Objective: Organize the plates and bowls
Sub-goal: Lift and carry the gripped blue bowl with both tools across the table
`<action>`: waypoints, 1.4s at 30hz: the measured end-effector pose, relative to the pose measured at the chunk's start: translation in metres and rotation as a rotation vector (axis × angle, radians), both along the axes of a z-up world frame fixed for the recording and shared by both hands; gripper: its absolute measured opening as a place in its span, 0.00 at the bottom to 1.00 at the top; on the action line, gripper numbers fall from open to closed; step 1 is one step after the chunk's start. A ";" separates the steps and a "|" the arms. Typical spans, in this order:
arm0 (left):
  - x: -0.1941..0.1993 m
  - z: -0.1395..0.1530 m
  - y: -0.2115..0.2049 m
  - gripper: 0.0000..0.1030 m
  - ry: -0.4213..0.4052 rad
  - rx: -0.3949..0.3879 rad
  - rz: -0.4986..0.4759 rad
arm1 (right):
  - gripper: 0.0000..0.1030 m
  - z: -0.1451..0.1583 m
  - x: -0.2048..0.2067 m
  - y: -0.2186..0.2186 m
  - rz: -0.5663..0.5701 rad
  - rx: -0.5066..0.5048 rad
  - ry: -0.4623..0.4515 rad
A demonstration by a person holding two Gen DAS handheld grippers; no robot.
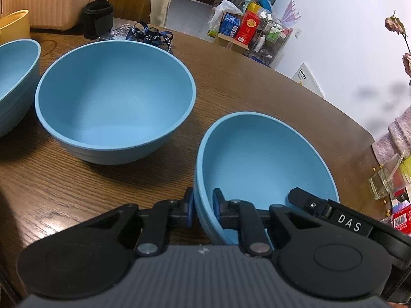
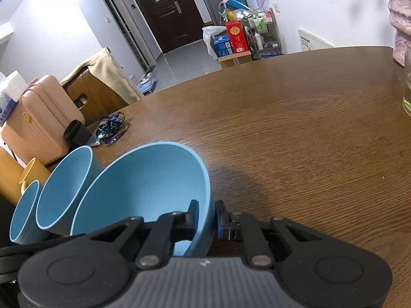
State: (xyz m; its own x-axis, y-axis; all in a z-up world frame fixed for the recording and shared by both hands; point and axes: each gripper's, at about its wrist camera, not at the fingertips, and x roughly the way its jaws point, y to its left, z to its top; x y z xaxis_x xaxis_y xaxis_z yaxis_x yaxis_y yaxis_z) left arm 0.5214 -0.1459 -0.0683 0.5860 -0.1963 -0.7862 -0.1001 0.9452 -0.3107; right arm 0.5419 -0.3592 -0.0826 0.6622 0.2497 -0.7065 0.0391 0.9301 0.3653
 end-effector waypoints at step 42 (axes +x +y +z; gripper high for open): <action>-0.144 0.028 0.009 0.15 -0.044 0.112 -0.102 | 0.11 0.029 -0.162 0.021 -0.039 -0.017 -0.043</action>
